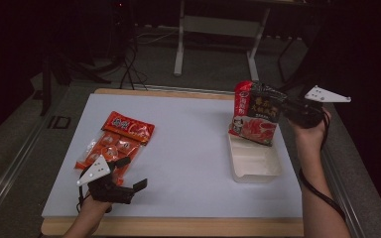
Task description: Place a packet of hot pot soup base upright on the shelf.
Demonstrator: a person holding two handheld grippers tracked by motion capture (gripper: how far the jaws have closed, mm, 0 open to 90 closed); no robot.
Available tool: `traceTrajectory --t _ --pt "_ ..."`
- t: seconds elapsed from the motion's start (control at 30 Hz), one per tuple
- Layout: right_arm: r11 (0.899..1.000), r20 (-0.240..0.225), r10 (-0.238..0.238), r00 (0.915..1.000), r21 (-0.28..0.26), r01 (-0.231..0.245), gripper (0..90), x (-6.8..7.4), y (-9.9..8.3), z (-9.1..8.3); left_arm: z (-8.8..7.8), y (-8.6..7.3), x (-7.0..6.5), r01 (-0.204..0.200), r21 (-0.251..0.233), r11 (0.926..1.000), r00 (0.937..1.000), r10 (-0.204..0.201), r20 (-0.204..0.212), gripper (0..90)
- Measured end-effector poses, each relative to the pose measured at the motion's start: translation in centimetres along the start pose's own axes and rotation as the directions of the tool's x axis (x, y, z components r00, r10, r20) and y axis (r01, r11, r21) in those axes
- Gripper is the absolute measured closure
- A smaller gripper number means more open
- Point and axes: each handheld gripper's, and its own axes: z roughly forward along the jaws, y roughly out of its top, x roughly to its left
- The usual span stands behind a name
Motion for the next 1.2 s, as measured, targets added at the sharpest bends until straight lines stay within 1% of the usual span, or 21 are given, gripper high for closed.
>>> traceTrajectory --t 0.07,0.23,0.33,0.37,0.43,0.5,0.6,0.67,0.8,0.93,1.0,1.1,1.2 --pt "1.000 0.000 0.001 1.0000 -0.001 -0.001 77.0 -0.1 -0.3 0.1 0.0 0.0 0.0 0.007 -0.007 1.0000 1.0000 -0.007 0.005 0.5" --pt "1.000 0.002 -0.019 0.9998 0.013 0.019 77.0 -0.2 -1.0 0.5 0.0 -0.2 0.1 0.011 -0.001 0.9999 0.9999 -0.011 0.001 0.5" --pt "1.000 -0.007 -0.005 1.0000 0.010 0.006 76.9 -0.4 -1.5 0.8 0.1 -0.3 0.2 0.014 0.002 0.9999 0.9999 -0.014 0.003 0.5" --pt "1.000 -0.007 -0.007 0.9999 0.007 0.007 76.9 -0.4 -1.7 0.8 0.1 -0.4 0.2 0.014 0.004 0.9999 0.9999 -0.014 0.000 0.6" --pt "1.000 -0.023 -0.003 0.9997 -0.001 0.003 76.9 -0.5 -2.0 0.9 0.2 -0.5 0.2 0.013 0.008 0.9999 0.9999 -0.013 -0.001 0.5" --pt "1.000 -0.029 0.004 0.9996 0.000 -0.004 76.9 -0.6 -2.1 0.9 0.3 -0.5 0.2 0.012 0.010 0.9999 0.9999 -0.012 0.001 0.6" --pt "1.000 -0.034 0.007 0.9994 0.001 -0.007 76.9 -0.8 -2.4 0.9 0.3 -0.5 0.1 0.006 0.013 0.9999 1.0000 -0.006 0.000 0.5" --pt "1.000 -0.029 0.005 0.9996 0.000 -0.005 76.9 -0.8 -2.5 0.7 0.3 -0.6 0.1 0.005 0.015 0.9999 1.0000 -0.005 -0.001 0.5" --pt "1.000 -0.024 -0.003 0.9997 0.022 0.004 76.8 -0.8 -2.5 0.6 0.4 -0.6 0.3 0.019 0.010 0.9998 0.9998 -0.019 0.001 0.5" --pt "0.999 -0.032 0.006 0.9995 0.034 -0.005 76.5 -0.8 -3.0 1.1 0.3 -0.6 0.3 0.024 0.007 0.9997 0.9997 -0.024 0.000 0.5" --pt "1.000 -0.038 0.007 0.9993 0.031 -0.006 76.3 -0.7 -3.3 1.3 0.3 -0.6 0.3 0.023 0.006 0.9997 0.9997 -0.023 -0.002 0.6" --pt "1.000 -0.046 0.024 0.9986 0.020 -0.023 76.1 -0.7 -3.6 1.5 0.3 -0.7 0.4 0.031 0.005 0.9995 0.9995 -0.031 0.000 0.6" --pt "0.999 -0.053 0.030 0.9981 0.017 -0.029 76.0 -0.7 -3.8 1.5 0.4 -0.7 0.4 0.030 0.007 0.9995 0.9995 -0.030 -0.001 0.5"
